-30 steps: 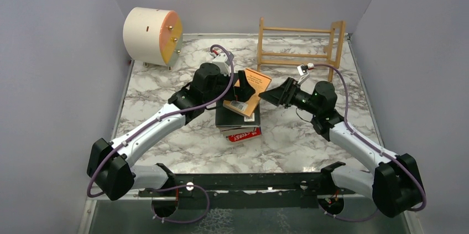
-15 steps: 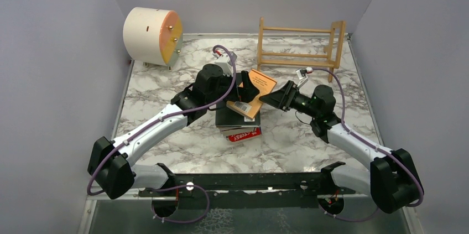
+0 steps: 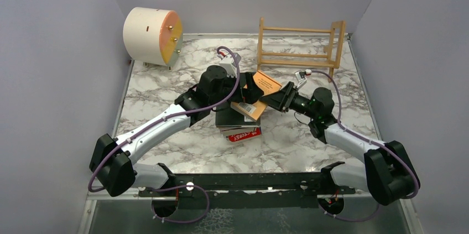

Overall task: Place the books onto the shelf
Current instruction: Pick up the book from the center of the board.

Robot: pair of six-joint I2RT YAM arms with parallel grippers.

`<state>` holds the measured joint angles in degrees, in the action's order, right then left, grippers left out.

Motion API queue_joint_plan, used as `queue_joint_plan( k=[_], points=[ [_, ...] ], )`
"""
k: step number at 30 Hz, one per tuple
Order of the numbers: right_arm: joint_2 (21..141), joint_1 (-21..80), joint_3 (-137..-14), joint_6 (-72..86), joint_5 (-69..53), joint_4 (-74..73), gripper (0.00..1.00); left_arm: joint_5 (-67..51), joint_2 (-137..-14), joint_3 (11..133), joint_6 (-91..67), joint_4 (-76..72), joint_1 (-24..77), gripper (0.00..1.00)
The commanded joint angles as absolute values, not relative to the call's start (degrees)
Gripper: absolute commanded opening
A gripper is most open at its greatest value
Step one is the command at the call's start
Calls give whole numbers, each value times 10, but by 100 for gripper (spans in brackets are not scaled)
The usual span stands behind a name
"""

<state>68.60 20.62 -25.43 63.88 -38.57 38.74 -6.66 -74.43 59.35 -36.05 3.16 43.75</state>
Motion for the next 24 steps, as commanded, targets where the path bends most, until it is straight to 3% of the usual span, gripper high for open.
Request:
queue_joint_plan(
  k=[1,11,17,24],
  points=[
    [704,202,-244,674,-403,458,57,-69,-750,593,-366,10,444,99],
    [725,201,-237,713,-408,529,34,-72,-760,590,-369,0,451,99],
    [711,195,-239,722,-412,529,5,-34,-753,617,-348,28,453,99],
    [657,173,-278,677,-395,436,1,140,-691,701,-276,129,453,99]
  ],
)
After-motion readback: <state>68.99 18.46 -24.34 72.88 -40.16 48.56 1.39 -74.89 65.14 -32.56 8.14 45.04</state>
